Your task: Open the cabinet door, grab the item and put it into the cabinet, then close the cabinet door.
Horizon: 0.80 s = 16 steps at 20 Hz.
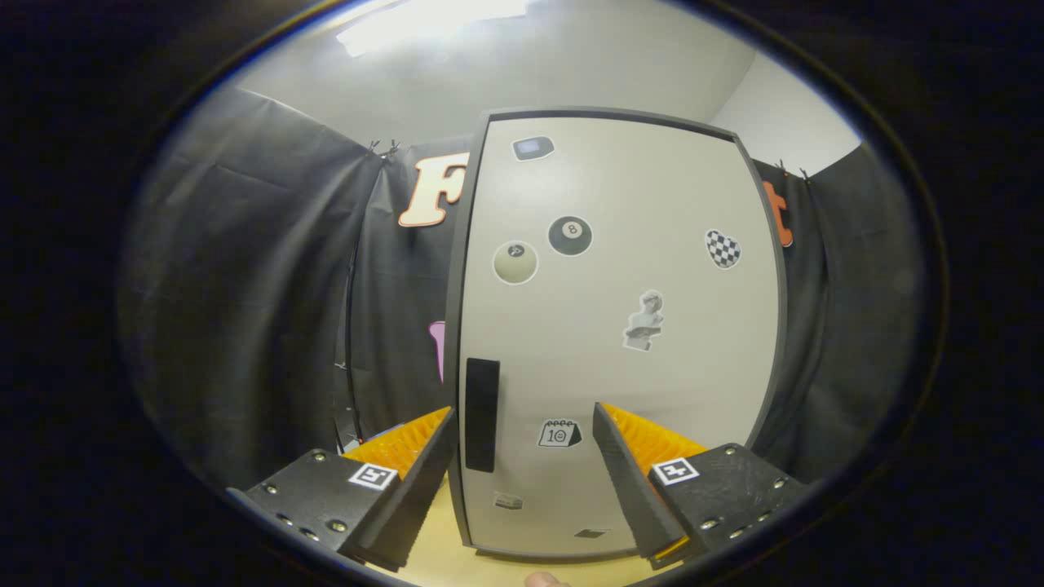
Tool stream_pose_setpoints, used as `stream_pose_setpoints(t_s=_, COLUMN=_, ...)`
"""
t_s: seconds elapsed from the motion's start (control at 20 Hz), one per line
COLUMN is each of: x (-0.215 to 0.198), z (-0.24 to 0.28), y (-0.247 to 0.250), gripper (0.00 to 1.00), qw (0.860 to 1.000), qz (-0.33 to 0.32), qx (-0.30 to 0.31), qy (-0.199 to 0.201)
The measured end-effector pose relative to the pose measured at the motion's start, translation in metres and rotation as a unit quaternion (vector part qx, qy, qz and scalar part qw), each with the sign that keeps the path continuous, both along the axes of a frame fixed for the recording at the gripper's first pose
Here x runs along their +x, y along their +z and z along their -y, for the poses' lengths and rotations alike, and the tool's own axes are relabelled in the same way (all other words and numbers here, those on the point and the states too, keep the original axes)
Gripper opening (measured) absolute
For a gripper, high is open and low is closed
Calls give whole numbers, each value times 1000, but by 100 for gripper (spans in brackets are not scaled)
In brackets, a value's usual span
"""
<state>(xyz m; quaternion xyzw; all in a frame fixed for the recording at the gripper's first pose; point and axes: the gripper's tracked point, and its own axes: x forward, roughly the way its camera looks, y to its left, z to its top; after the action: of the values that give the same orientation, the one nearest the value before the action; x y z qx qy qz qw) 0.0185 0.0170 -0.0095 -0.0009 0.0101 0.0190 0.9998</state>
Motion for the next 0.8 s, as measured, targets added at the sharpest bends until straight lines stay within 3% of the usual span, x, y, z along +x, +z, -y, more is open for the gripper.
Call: stream_pose_setpoints(t_s=0.8, x=73, z=-49, y=-26, gripper=98, qw=999, qz=-16, qx=0, qy=33)
